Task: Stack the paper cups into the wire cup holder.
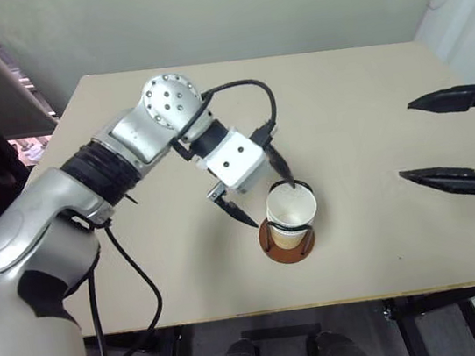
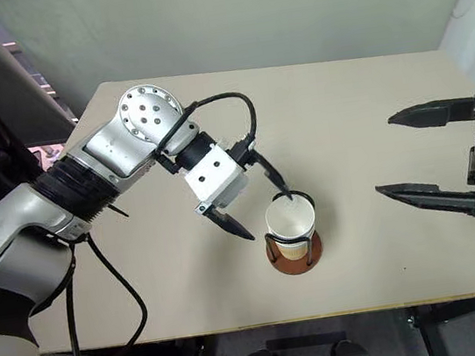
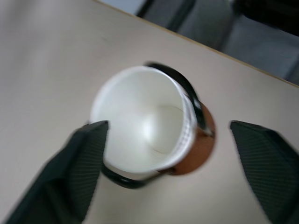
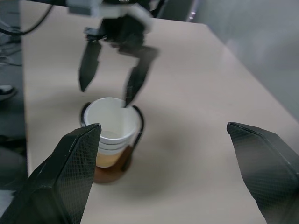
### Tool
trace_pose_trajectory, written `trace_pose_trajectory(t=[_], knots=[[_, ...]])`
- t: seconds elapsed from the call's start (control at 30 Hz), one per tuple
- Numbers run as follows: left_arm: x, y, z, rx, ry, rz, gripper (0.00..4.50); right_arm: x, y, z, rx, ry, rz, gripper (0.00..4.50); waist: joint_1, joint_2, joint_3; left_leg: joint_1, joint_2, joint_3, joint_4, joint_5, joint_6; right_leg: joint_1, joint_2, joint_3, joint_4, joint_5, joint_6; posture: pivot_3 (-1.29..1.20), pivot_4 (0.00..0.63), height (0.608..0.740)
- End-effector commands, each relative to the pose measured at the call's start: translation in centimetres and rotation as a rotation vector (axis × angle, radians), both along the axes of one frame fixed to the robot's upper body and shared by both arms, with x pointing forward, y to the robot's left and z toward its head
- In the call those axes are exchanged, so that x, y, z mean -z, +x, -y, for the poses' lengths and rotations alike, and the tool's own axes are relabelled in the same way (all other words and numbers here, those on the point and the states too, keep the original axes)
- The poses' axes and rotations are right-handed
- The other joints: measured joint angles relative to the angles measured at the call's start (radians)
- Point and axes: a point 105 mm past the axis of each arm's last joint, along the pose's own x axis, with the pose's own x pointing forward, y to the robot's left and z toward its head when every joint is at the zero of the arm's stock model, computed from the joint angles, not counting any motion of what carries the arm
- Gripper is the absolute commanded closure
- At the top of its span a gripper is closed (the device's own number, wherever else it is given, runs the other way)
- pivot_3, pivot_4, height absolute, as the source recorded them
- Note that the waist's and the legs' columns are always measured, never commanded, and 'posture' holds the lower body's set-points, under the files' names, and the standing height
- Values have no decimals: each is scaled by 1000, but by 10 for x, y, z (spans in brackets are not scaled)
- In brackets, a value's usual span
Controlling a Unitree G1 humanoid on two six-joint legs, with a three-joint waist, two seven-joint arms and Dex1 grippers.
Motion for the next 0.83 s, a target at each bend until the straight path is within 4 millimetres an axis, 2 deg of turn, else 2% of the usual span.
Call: trace_pose_trajectory(t=[0.03, 0.1, 0.13, 0.17, 0.23, 0.33, 0.37, 0.43, 0.5, 0.57, 0.63, 0.73, 0.83], knots=[[-43, 3, -3, -74, -172, -58, 105, -3, 3, -1, -11, 10, 19, 0, 0, 0, 0, 0, 0, 0, 0, 0, 0, 0, 0, 0, 0, 0, 0, 0, 150, 740], [-64, 20, -31, -259, -318, -135, 105, 13, 11, 0, -11, -8, -36, 0, -3, 0, 0, 0, 0, 1, 0, 0, 0, 0, -1, 0, 0, 0, 0, 0, 150, 740], [-65, 27, -52, -361, -363, -171, 105, 24, 16, 0, -13, -14, -73, 0, -10, 0, 0, 1, 0, 1, 0, 0, -1, 0, -1, 0, 0, 0, 0, 0, 150, 740], [-59, 31, -74, -458, -385, -203, 105, 35, 20, 0, -12, -23, -109, 0, -20, 2, -1, 3, 1, 2, 0, 0, -1, 1, -1, 0, 0, 0, 0, 0, 150, 740], [-31, 32, -119, -659, -362, -267, 105, 53, 30, 10, 28, -55, -158, 0, -39, 8, -5, 7, 1, 4, -3, 0, -2, 1, 0, 2, 1, -1, 0, 0, 150, 740], [15, 24, -184, -984, -338, -321, 105, 67, 52, 47, 188, -79, -174, 0, -47, 12, -5, 11, 1, 7, -6, 0, -3, 1, 2, 6, 3, -4, 2, 0, 150, 740], [24, 19, -197, -1051, -334, -323, 105, 69, 57, 58, 233, -90, -173, 0, -44, 11, -5, 11, 1, 7, -6, 0, -4, 0, 2, 7, 4, -5, 3, 0, 150, 740], [30, 8, -225, -1193, -409, -352, 105, 64, 69, 88, 357, -72, -141, 0, -30, 8, -4, 8, 1, 4, -4, 0, -4, -2, 2, 8, 3, -4, 2, 0, 150, 740], [33, -1, -254, -1335, -509, -376, 105, 54, 74, 107, 415, -6, -107, 0, -17, 6, -4, 5, 0, 1, -2, 0, -3, -2, 1, 8, 2, -4, 1, 0, 150, 740], [42, -14, -270, -1424, -547, -389, 105, 53, 76, 120, 433, 24, -98, 0, -11, 6, -5, 6, 0, 2, -2, -1, -1, -1, 0, 8, 3, -4, -2, 0, 150, 740], [49, -28, -271, -1440, -555, -423, 105, 55, 78, 126, 424, 34, -105, 0, -8, 6, -5, 8, 0, 2, -2, -7, 8, 0, 0, 7, 4, -5, -6, 0, 150, 740], [54, -42, -271, -1452, -543, -444, 105, 56, 82, 126, 391, 33, -111, 0, -9, 7, -5, 11, 0, 2, -3, -7, 7, 2, 0, 7, 6, -9, -14, 0, 150, 740], [50, -48, -277, -1480, -555, -430, 105, 55, 87, 122, 356, 29, -115, 0, -13, 6, -5, 15, 1, 3, -6, -8, 5, 3, 1, 5, 8, -8, -22, 0, 150, 740]])
